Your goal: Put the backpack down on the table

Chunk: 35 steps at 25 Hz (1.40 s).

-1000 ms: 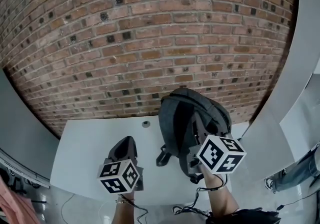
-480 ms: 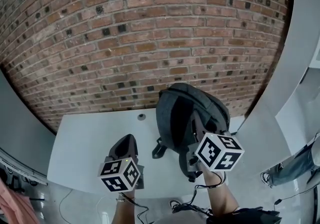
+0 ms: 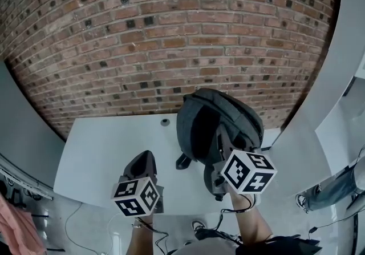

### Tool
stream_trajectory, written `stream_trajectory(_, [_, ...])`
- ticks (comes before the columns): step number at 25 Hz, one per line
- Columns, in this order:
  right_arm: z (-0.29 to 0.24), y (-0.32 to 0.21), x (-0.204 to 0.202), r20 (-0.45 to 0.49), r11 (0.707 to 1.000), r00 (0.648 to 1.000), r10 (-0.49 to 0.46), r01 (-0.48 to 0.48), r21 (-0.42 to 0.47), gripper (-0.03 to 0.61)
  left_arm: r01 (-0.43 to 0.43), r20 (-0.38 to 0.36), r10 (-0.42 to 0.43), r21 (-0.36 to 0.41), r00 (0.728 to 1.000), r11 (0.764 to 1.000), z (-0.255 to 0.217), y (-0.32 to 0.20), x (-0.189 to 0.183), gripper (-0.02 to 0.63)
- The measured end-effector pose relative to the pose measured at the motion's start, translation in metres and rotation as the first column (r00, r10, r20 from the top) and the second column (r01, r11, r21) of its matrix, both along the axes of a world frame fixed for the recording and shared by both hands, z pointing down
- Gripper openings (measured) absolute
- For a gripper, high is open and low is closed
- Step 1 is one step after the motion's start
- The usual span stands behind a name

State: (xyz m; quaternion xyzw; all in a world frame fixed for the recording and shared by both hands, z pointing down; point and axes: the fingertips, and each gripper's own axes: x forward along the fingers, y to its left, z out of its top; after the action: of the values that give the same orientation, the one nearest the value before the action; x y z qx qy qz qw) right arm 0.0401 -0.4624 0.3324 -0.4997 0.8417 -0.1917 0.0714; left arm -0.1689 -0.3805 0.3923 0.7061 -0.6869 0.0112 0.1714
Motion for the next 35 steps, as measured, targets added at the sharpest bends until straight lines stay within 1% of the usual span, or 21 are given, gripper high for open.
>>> stream_trajectory(11, [0.007, 0.033, -0.036, -0.018, 1.0, 1.0, -0.018, 0.018, -0.005, 0.048, 0.07, -0.013, -0.07, -0.022, 0.997, 0.997, 0.011, 0.05, -0.034, 0.011])
stream_trajectory(21, [0.017, 0.065, -0.077, -0.021, 1.0, 0.999, -0.025, 0.025, -0.015, 0.048, 0.127, -0.028, -0.128, -0.037, 0.991, 0.991, 0.019, 0.093, -0.071, 0.011])
stream_trajectory(25, [0.024, 0.079, -0.095, -0.036, 1.0, 0.999, -0.028, 0.027, -0.014, 0.048, 0.152, -0.034, -0.153, -0.039, 0.988, 0.988, 0.021, 0.107, -0.085, 0.011])
stream_trajectory(29, [0.029, 0.091, -0.106, -0.045, 1.0, 0.999, -0.016, 0.016, -0.008, 0.048, 0.164, -0.04, -0.166, -0.046, 0.985, 0.985, 0.026, 0.121, -0.092, 0.011])
stream_trajectory(35, [0.036, 0.101, -0.116, -0.046, 0.999, 0.999, -0.026, 0.025, -0.028, 0.048, 0.171, -0.027, -0.173, -0.056, 0.985, 0.984, 0.029, 0.143, -0.099, 0.011])
